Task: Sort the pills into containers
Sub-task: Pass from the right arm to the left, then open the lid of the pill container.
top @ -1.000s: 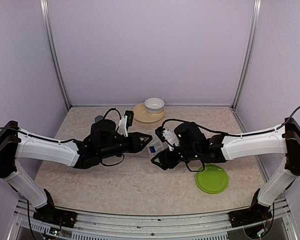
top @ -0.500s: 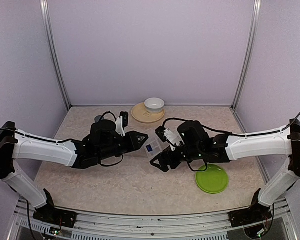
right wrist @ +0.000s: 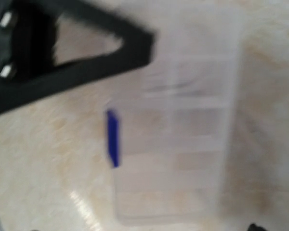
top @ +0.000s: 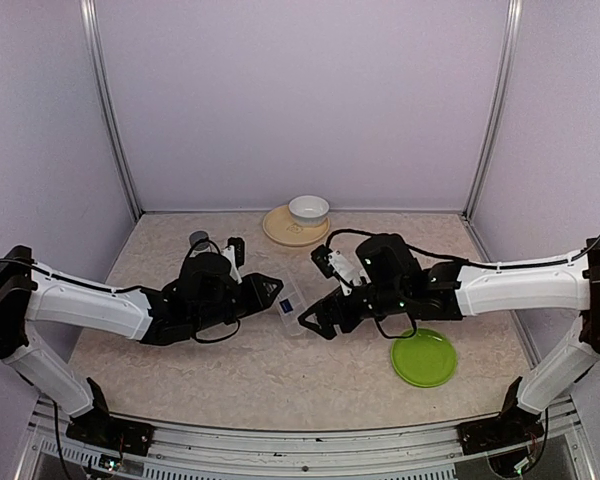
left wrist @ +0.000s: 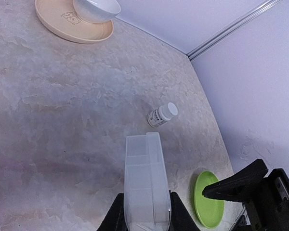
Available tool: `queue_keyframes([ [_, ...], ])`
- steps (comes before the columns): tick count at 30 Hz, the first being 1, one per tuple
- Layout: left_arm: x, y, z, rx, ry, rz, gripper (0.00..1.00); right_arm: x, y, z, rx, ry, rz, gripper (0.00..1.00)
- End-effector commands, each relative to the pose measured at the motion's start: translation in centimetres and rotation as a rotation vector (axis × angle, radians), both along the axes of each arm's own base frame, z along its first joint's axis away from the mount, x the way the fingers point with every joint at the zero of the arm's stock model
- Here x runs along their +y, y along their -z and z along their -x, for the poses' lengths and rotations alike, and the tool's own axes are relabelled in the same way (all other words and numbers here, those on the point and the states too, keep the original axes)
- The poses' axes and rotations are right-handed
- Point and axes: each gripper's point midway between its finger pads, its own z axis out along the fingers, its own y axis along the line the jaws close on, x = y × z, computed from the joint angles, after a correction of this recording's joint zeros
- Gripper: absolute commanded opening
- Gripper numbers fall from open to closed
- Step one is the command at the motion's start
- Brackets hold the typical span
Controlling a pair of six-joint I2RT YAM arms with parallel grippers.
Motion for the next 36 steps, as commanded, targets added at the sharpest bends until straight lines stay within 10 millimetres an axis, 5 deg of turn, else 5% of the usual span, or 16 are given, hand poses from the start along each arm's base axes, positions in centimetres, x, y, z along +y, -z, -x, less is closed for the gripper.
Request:
queue_keyframes([
  [1,1.0,-0.6,-0.4,-0.01,-0.055,0.023,0.08,-0.9,-1.7,-2.1,-0.047,0.121,0.012,0.91],
  [13,1.0,0.5,-0.3,0.012,-0.06,0.023,0.09,3.4,-1.2,-2.3,0.014,0.022,-0.053,0.64],
  [36,1.1,1.2,-0.3,0.016,-0.063,0.012,0.1,6.3,0.6,-1.7,0.077,-0.056,-0.043,0.41],
])
